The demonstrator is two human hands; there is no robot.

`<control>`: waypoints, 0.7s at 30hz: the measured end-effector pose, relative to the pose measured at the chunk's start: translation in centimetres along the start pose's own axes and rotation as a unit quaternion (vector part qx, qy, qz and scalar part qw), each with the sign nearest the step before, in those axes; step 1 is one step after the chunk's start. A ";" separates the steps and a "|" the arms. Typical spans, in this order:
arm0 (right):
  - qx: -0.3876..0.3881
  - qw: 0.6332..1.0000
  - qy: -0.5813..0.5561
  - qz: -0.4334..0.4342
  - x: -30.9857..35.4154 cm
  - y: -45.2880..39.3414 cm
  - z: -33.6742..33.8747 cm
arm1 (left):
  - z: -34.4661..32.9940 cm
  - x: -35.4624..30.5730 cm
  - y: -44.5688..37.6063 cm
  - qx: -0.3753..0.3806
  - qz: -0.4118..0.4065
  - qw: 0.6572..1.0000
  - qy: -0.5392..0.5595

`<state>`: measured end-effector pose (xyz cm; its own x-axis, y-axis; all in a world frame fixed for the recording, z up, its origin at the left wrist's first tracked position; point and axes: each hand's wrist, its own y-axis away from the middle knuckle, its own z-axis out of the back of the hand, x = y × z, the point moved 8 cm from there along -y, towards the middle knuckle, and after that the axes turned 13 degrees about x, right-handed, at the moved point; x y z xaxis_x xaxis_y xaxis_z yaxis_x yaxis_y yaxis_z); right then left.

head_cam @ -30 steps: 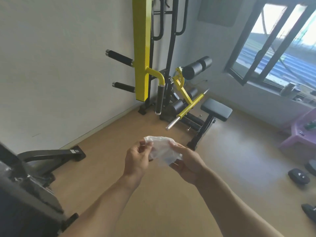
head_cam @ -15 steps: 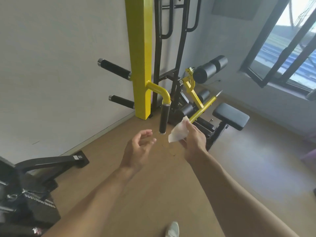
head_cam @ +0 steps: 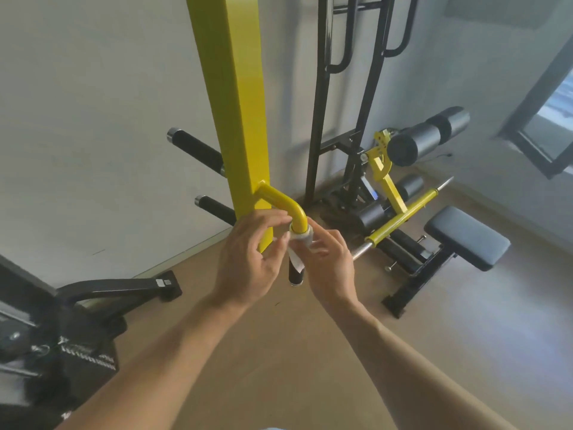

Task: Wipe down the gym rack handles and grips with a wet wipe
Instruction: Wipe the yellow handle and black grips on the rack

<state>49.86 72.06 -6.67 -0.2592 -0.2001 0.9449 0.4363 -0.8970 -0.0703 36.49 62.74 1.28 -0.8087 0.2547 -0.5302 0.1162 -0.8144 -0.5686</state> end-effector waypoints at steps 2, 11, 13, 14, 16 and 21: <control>0.009 0.998 0.061 0.030 0.0 -0.3 -0.5 | -0.7 1.0 -0.5 0.022 0.026 0.999 0.006; 0.014 0.999 -0.030 -0.039 -1.3 0.0 -1.3 | -4.0 6.2 2.3 0.075 0.190 0.967 0.152; -0.029 0.998 -0.046 -0.019 0.1 0.1 -0.5 | -3.5 5.9 2.4 0.062 0.174 0.970 0.156; -0.043 0.997 -0.064 -0.011 0.8 0.1 -0.3 | -3.1 5.5 2.4 0.050 0.160 0.974 0.155; -0.056 0.994 -0.093 0.001 1.6 0.1 -0.3 | -1.8 4.4 2.0 0.011 0.101 0.987 0.122; -0.023 0.999 -0.034 -0.014 -0.4 0.7 -2.2 | -2.5 4.6 0.7 0.026 0.108 0.990 0.084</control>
<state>48.39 70.67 -7.82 -0.2120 -0.1485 0.9659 0.3898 -0.9192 -0.0558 34.27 64.65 -3.12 -0.6603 0.1510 -0.7357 0.2427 -0.8841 -0.3993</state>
